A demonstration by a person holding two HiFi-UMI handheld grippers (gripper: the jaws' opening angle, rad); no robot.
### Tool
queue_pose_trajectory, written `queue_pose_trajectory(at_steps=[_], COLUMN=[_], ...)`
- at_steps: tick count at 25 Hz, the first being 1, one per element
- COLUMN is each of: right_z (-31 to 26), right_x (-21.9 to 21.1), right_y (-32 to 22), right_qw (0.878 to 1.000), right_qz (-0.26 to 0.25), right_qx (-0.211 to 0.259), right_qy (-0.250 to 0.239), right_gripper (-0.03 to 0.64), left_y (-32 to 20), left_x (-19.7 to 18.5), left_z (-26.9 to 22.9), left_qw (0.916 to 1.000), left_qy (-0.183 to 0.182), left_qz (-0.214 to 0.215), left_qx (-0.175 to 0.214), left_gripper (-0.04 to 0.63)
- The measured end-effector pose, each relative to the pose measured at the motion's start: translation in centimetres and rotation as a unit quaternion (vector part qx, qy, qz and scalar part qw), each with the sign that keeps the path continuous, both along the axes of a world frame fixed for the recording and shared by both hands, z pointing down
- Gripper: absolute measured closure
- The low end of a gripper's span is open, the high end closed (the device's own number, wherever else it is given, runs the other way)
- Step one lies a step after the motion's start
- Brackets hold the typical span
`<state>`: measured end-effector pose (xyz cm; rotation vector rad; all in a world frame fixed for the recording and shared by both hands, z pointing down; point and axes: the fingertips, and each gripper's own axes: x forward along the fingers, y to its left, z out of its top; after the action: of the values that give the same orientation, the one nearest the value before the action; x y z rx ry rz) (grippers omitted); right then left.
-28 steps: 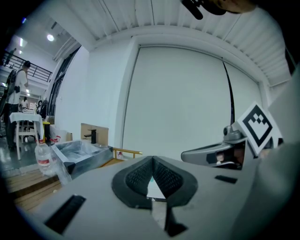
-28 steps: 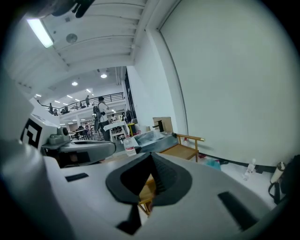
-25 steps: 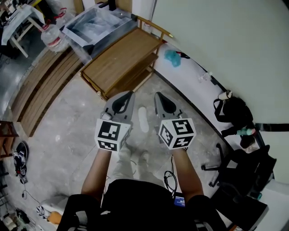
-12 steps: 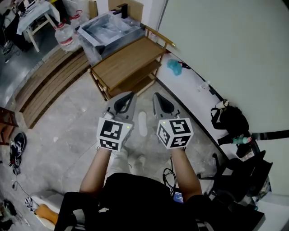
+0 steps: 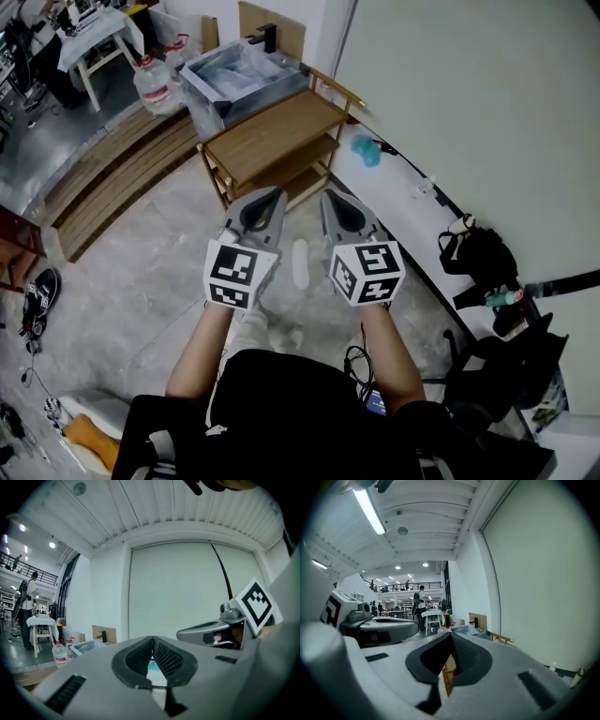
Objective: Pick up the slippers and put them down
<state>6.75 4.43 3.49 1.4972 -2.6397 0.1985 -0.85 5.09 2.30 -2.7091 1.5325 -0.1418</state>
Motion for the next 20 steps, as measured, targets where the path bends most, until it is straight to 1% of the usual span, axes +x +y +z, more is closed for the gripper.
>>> queue_pose_trajectory(at_steps=[3,8,20], right_z=[-0.5,-1.0,-1.8], right_x=[0.3,0.7,0.6], right_y=[1.3,2.5,3.3], right_qw=[1.000,1.000,1.000], right_qz=[-0.005,-0.008,-0.011], right_qx=[0.005,0.013,0.025], right_qy=[0.000,0.000,0.004], right_gripper=[0.618,0.618,0.618], left_y=[1.4,2.7,3.3], left_x=[0.3,0.4,0.5], left_z=[-0.7,-1.3,-1.8], left_qw=[0.9999,0.9999,0.9997], left_qy=[0.002,0.000,0.002], left_qz=[-0.004,-0.008,-0.011], left_qx=[0.009,0.014,0.022], left_gripper=[0.589,0.589,0.589])
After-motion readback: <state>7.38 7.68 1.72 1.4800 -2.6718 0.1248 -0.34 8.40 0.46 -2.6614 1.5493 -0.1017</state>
